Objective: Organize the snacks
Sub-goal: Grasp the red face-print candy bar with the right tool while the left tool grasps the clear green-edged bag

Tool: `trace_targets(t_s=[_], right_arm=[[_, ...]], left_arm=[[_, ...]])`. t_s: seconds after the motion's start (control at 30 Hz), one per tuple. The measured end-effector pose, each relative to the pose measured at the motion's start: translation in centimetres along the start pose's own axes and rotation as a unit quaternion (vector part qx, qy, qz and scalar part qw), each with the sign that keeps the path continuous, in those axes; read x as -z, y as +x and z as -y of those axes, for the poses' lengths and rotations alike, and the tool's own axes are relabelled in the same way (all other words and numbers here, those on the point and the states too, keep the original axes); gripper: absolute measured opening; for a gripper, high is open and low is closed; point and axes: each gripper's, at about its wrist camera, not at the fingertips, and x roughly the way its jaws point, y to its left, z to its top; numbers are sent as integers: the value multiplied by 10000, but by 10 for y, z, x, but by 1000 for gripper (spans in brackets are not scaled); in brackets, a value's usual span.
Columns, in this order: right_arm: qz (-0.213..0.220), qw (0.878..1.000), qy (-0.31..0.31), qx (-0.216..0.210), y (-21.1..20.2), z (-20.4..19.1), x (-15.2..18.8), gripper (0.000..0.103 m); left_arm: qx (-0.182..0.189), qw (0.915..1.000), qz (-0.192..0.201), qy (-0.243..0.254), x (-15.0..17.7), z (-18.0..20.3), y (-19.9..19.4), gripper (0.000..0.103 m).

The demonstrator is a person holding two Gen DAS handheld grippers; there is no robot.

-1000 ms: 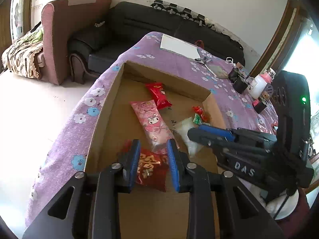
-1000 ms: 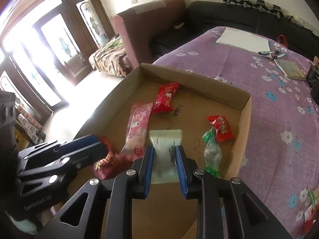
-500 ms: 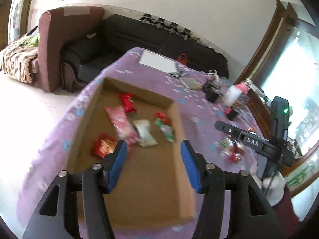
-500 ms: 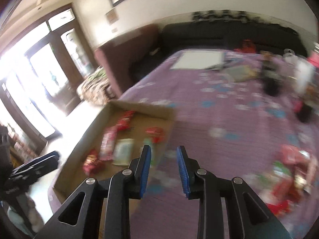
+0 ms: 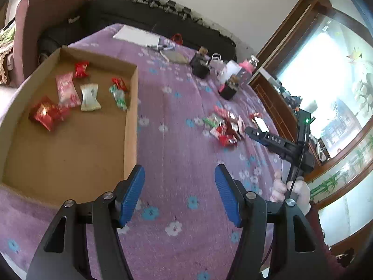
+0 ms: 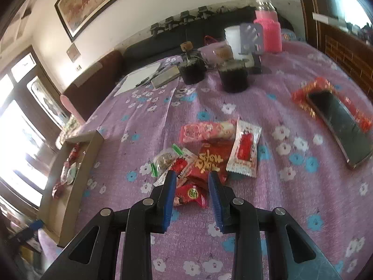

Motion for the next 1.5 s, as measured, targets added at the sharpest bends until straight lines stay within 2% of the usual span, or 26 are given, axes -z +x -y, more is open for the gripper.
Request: trace_targets(t_s=[0.27, 0.4, 0.53, 0.73, 0.8, 0.83, 0.93, 0.97, 1.0, 1.03, 1.07, 1.1, 1.13, 1.2, 1.23, 1.27, 1.37, 1.5], right_arm=[[27, 9999, 75, -86, 18, 0, 12, 32], [170, 9992, -360, -31, 18, -26, -3, 31], [-170, 9971, -694, 270, 53, -51, -25, 31], [-608, 9943, -625, 608, 99, -56, -34, 23], [-782, 9945, -552, 431, 98, -56, -27, 12], [-883, 9938, -571, 356, 96, -57, -22, 10], [-1187, 9898, -785, 45, 81, -60, 5, 12], [-1149, 9892, -908, -92, 68, -62, 14, 15], [-1311, 9867, -916, -293, 63, -61, 19, 15], [-1530, 9817, -823, -776, 55, -59, 28, 15], [-1539, 9792, -740, -1099, 45, -55, 32, 14], [-1299, 9817, -671, -1221, 29, -49, 33, 15], [-950, 9872, -597, -1137, 11, -40, 32, 16], [-406, 9944, -410, -888, -15, -20, 29, 31], [-287, 9962, -332, -750, -22, -12, 29, 32], [-247, 9974, -279, -623, -24, -5, 28, 33], [-476, 9980, -140, -397, -15, 9, 30, 33], [-585, 9975, -60, -403, 7, 4, 36, 33]], left_arm=[[-176, 9998, -11, -91, 12, 3, -2, 61], [-75, 9999, -62, -94, 16, 7, 3, 61], [4, 9998, -183, -25, 21, 16, 8, 61], [-59, 9999, -118, 110, 26, 17, -4, 61], [-84, 9999, -64, 114, 25, 13, -7, 61], [-89, 9999, -51, 102, 25, 11, -7, 61], [-25, 10000, -57, 56, 25, 8, -5, 61], [-15, 10000, -65, 58, 26, 8, -3, 61], [8, 9999, -97, 66, 27, 9, -1, 61], [32, 9999, -121, 74, 28, 10, 0, 61], [70, 9998, -145, 101, 29, 12, 2, 61], [86, 9998, -162, 125, 30, 14, 4, 61], [88, 9997, -178, 138, 30, 15, 5, 61], [111, 9995, -225, 173, 32, 20, 8, 61], [124, 9994, -253, 219, 33, 23, 10, 61], [129, 9992, -271, 260, 34, 26, 11, 61], [170, 9988, -316, 341, 36, 34, 14, 61], [141, 9976, -361, 581, 41, 49, 17, 61]])
